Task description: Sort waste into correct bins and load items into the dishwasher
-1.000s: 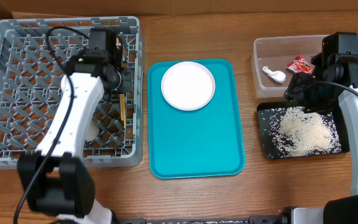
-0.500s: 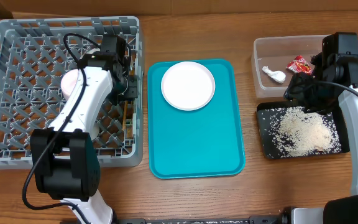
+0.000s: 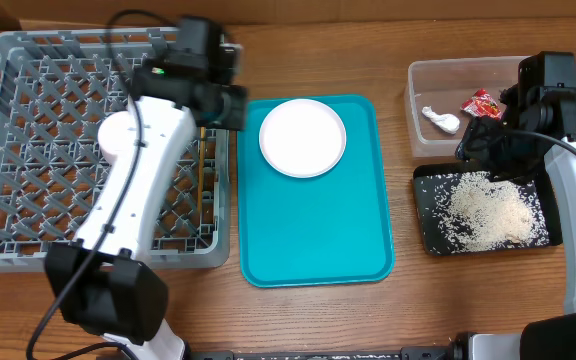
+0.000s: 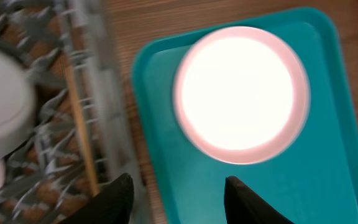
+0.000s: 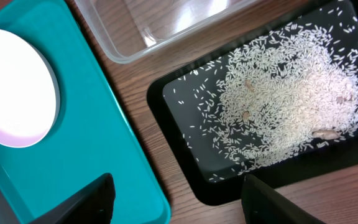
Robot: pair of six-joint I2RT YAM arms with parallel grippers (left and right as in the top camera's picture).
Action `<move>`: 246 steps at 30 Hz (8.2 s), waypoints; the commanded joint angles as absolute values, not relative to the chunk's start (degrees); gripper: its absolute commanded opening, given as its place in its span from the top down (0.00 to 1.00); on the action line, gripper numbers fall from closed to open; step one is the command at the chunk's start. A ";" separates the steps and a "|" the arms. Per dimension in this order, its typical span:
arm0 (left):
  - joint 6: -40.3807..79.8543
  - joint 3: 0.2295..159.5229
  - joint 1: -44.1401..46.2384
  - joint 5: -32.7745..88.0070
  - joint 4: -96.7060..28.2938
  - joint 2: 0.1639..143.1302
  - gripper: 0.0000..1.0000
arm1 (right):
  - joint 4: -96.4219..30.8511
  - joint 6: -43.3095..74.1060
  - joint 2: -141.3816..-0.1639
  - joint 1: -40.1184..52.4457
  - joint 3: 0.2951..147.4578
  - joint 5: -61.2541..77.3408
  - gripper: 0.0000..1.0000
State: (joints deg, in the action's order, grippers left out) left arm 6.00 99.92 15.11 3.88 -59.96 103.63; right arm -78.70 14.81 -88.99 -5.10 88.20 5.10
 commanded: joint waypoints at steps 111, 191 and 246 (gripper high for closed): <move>10.13 100.07 -0.60 -2.22 -83.77 86.17 0.00 | -63.75 9.93 -88.49 0.75 86.24 9.43 0.00; 3.40 57.89 -0.71 2.81 -59.77 41.93 0.00 | -4.64 2.96 -0.49 -1.26 0.47 2.66 0.00; 2.94 0.27 2.28 0.01 -4.38 0.19 0.00 | -4.64 2.96 -0.49 -1.26 0.47 2.66 0.00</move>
